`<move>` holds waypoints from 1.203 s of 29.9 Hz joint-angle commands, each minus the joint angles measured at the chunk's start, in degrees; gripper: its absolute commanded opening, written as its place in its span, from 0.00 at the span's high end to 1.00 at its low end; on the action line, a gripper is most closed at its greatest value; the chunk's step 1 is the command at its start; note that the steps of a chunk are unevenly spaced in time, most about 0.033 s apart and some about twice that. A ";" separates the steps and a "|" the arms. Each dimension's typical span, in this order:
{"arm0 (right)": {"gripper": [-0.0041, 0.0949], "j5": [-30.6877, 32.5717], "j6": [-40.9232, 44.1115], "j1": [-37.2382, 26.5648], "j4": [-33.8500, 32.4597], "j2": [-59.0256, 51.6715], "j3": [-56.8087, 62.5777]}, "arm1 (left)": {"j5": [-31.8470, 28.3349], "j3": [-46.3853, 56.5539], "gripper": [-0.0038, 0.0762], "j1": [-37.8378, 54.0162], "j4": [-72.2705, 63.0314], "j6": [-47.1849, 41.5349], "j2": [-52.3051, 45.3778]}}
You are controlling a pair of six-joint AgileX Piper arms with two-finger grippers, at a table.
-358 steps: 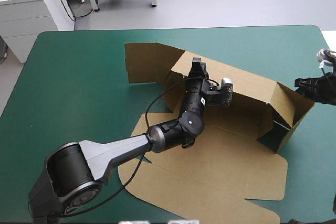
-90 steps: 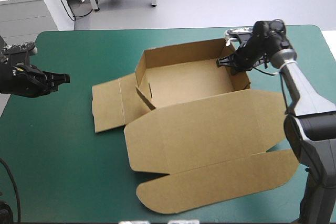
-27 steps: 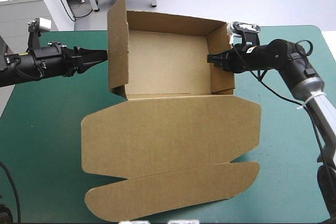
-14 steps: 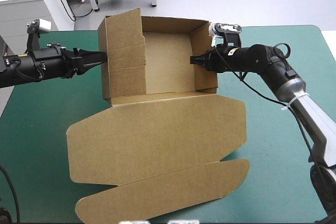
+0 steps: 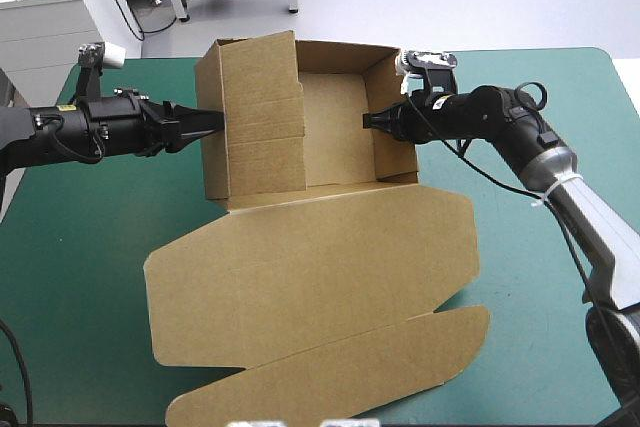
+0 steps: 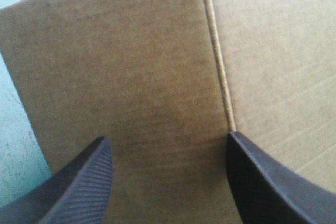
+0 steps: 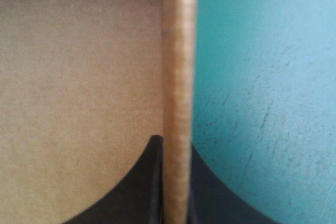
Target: Fold the box
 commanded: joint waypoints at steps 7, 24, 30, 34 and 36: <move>0.97 -2.42 1.33 0.26 4.74 -1.22 -1.63 | 4.51 -1.41 0.39 -0.85 -3.31 -2.16 -1.66; 0.96 -3.91 0.20 5.55 3.21 -0.84 -1.63 | 4.51 -1.41 0.39 -0.85 13.45 -5.73 -1.55; 0.96 -6.70 0.90 10.35 0.96 -0.84 -2.75 | 4.51 -1.41 0.40 -0.85 21.15 -12.60 -1.55; 0.96 -7.25 1.80 12.33 -1.27 -0.84 -4.48 | 4.51 -1.41 0.42 -0.85 24.63 -15.65 -1.55; 0.96 -7.96 2.14 13.06 -1.62 -0.84 -4.92 | 4.51 -1.41 0.48 -1.62 24.65 -15.75 -1.55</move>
